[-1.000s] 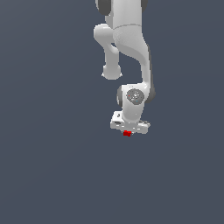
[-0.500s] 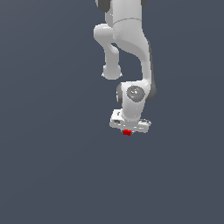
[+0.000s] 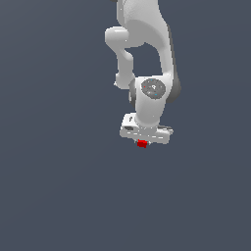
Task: Pick up the red cube and move it to a goal position.
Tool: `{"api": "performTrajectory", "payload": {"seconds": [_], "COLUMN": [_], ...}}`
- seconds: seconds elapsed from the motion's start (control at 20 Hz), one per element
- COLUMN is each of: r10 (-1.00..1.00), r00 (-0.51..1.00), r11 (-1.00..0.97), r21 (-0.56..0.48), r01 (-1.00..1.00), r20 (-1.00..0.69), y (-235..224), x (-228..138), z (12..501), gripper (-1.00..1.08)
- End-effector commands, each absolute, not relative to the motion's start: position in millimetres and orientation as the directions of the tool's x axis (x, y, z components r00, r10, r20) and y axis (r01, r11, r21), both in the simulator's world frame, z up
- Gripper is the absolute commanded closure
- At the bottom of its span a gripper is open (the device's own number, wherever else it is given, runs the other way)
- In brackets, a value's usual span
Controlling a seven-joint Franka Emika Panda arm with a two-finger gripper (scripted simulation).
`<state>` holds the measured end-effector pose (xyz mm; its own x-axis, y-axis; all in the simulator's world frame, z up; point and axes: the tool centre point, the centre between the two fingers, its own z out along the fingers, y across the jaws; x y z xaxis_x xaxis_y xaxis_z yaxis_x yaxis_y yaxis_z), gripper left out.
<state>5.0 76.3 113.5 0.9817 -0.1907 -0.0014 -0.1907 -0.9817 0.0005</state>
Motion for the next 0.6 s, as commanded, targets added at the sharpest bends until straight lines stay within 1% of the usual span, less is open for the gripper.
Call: {"api": "performTrajectory", "payload": {"seconds": [0.0,0.55], "r10": [-0.191,-0.191], "r00": [0.982,0.982], "r11": [-0.982,-0.982], "r21": [0.000,0.000], "r01": [-0.191,-0.191], "r20": [0.000,0.000], "y": [72.6,56.5], "x": [11.1,39.8], "z": [140.3,256.8], "gripper": [1.08,1.08]}}
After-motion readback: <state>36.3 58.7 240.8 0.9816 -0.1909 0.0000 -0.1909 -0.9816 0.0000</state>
